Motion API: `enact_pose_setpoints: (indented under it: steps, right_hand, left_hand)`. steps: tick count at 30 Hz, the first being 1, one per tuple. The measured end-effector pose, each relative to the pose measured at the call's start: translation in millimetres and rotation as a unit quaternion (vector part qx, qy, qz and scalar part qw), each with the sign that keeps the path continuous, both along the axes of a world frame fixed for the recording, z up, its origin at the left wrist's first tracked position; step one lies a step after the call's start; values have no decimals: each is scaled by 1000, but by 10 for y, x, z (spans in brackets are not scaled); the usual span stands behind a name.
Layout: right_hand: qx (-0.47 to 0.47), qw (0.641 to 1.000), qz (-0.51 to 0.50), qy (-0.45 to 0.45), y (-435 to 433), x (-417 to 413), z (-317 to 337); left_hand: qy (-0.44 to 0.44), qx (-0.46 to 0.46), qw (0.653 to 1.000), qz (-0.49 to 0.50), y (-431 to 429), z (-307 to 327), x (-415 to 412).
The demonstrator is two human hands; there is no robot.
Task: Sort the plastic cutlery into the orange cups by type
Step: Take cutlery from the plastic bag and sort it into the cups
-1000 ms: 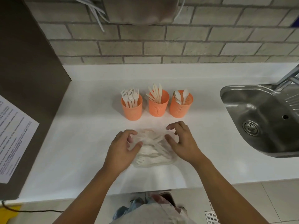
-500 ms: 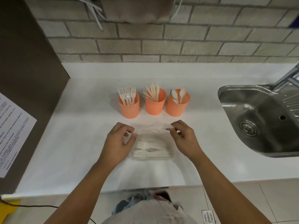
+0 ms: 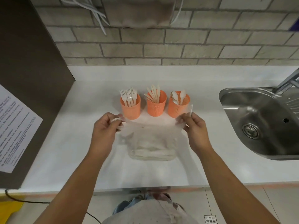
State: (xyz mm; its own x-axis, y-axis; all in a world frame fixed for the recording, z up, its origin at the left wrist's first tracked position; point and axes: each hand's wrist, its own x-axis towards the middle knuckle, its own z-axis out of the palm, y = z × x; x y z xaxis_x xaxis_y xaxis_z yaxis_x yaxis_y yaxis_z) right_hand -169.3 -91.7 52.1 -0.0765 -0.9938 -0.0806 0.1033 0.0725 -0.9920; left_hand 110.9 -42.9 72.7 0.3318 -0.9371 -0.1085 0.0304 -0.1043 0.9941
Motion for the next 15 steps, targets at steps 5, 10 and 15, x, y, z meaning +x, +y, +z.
enact_pose_setpoints:
  steps: [5, 10, 15]
  right_hand:
    - [-75, 993, 45, -82, 6, -5, 240]
    - [-245, 963, -17, 109, 68, 165, 677]
    - [-366, 872, 143, 293, 220, 602, 920]
  left_hand:
    - [-35, 88, 995, -26, -24, 297, 80]
    - [-34, 88, 993, -76, 43, 582, -13]
    - [-121, 47, 988, -80, 40, 612, -101]
